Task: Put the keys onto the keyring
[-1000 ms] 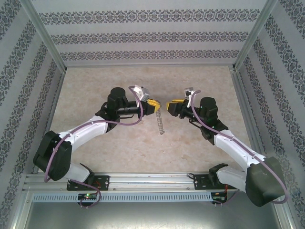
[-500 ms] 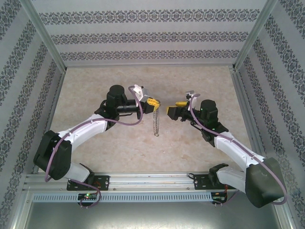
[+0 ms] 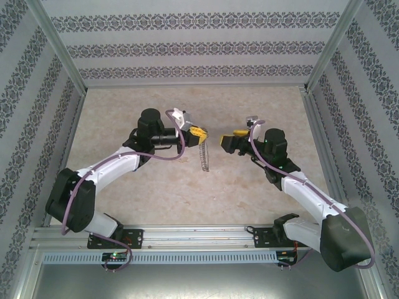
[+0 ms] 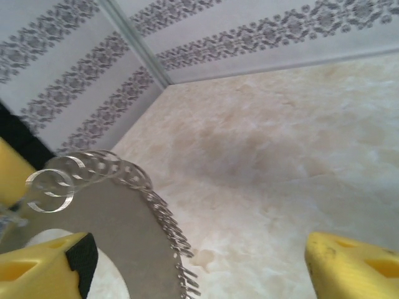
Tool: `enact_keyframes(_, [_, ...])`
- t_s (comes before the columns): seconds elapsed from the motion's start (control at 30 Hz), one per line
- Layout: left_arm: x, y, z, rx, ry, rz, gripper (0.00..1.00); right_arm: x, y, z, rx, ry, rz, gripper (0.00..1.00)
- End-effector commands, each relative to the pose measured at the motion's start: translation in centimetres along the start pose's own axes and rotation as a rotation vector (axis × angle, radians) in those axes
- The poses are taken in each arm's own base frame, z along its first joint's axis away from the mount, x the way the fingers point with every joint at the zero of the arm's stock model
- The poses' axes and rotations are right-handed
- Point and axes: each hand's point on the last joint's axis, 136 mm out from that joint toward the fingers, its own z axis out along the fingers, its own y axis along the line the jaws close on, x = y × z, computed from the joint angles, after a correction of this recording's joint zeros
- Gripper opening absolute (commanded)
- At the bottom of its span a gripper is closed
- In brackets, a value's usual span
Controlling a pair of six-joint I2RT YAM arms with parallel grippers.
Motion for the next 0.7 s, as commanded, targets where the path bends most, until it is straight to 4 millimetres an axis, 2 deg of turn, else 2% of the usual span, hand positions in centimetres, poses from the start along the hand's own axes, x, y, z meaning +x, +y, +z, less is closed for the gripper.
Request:
enact_keyframes(0.0, [-3.1,-0.5,-0.6,0.087,-0.104,0.054,0.0,-1.9,3.2,-0.6,-0.162,-0.007,-0.079,0.78])
enact_keyframes(0.2, [-4.2,-0.1,-1.3,0.149,-0.179,-0.005,0.0,-1.9,6.7,-1.1,-0.376,0.04,-0.126,0.53])
enact_keyframes(0.33, [-3.8,-0.2,-1.2,0.183,-0.159,-0.035,0.0,-1.7,8.2,-0.5,-0.455,0.077,-0.138,0.44])
enact_keyframes(0.47, [-3.4,-0.3,-1.1,0.193,-0.12,-0.061,0.0,-1.6,8.9,0.2,-0.466,0.081,-0.154,0.39])
enact_keyframes(0.67, [-3.1,-0.4,-1.1,0.189,-0.076,-0.075,0.0,-1.7,9.6,0.9,-0.483,0.087,-0.163,0.39])
